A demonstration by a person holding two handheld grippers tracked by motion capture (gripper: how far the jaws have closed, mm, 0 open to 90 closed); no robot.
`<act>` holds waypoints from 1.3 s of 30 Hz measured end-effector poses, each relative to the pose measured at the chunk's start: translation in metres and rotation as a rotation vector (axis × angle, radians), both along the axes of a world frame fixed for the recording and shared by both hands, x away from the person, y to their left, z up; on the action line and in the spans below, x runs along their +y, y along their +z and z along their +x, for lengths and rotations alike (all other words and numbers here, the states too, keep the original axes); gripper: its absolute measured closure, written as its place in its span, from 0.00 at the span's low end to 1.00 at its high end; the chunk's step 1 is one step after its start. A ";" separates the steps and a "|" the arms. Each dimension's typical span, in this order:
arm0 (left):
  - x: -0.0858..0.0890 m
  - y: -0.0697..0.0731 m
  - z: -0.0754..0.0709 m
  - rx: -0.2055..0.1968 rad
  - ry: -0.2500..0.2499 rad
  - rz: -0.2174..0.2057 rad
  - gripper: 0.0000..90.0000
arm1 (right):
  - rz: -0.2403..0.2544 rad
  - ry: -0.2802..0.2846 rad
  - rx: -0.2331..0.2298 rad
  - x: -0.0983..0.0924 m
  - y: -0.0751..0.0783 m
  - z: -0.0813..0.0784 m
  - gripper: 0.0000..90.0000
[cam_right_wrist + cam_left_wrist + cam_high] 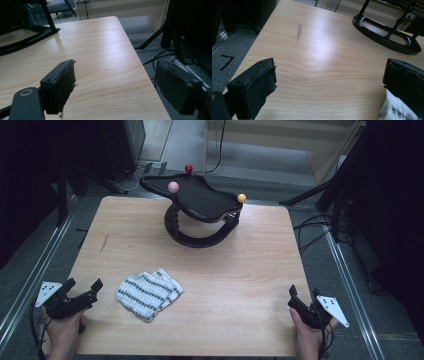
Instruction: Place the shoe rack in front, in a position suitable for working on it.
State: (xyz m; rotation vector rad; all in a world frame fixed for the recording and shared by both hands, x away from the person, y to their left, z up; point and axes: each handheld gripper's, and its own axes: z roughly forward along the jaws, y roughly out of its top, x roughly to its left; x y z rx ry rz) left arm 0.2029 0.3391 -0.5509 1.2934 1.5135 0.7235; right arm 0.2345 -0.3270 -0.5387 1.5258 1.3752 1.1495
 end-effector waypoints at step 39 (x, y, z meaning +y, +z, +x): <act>-0.180 0.022 0.002 0.071 -0.647 0.198 0.89 | -0.006 0.661 0.107 0.186 0.014 -0.011 0.36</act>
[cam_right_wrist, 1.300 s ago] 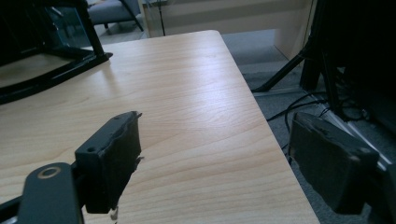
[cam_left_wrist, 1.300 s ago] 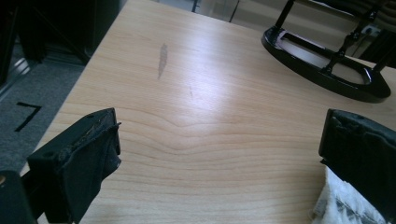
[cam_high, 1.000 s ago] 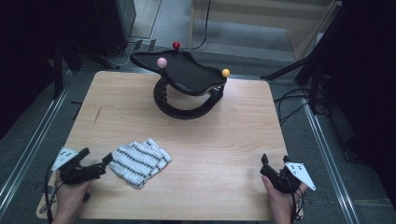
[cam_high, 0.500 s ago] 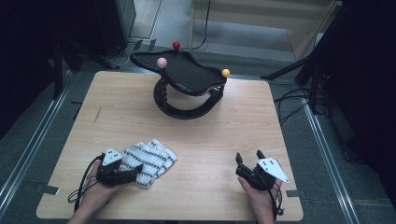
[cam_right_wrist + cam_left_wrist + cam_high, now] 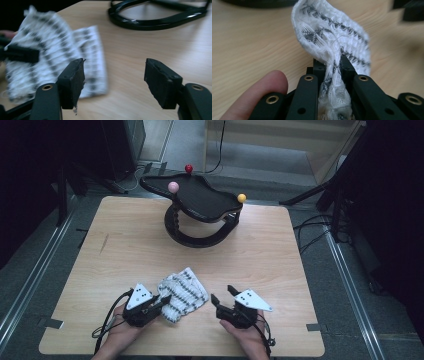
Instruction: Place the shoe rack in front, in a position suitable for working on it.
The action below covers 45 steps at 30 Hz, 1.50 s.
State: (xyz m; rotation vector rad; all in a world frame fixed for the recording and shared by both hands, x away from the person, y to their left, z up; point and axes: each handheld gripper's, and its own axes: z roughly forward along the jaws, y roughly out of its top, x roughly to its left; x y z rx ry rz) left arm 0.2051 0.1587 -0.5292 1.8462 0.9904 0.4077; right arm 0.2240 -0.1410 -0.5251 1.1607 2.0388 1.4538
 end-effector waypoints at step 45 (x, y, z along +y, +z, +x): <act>-0.021 0.056 0.219 -0.129 0.428 0.001 0.59 | -0.031 -0.224 -0.065 -0.034 0.017 0.062 0.45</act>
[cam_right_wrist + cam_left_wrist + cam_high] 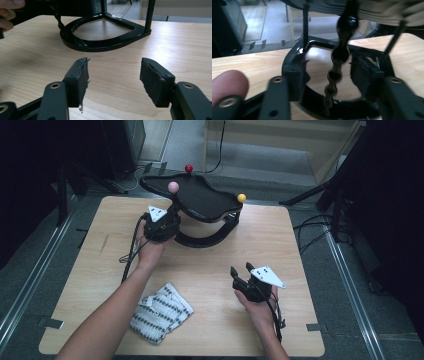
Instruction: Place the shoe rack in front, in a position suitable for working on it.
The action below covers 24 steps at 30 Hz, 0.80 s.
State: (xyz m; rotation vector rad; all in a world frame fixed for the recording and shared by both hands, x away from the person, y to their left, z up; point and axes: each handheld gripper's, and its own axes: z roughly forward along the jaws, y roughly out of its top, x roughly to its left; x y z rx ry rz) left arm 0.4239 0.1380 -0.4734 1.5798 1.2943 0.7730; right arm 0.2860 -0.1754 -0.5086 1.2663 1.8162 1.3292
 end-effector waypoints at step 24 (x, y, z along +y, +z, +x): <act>0.015 -0.005 -0.025 0.001 -0.072 -0.026 0.84 | -0.005 -0.041 -0.042 -0.001 0.006 0.039 0.58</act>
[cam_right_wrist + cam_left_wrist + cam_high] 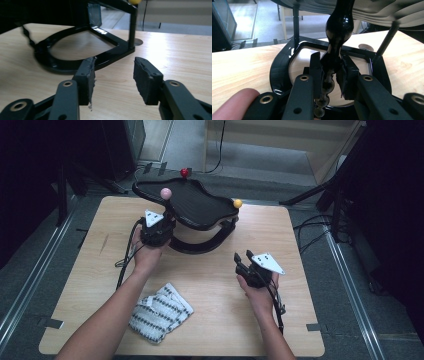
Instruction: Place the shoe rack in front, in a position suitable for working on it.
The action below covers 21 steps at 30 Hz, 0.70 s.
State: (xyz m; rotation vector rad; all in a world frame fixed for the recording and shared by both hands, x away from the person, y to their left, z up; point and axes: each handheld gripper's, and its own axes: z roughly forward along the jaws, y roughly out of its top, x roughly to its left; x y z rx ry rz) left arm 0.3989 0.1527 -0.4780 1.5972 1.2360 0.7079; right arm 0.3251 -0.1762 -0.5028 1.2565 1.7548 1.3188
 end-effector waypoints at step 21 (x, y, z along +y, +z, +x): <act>0.034 -0.006 -0.051 -0.030 -0.079 -0.021 0.84 | -0.034 0.051 0.111 0.016 -0.017 0.094 0.62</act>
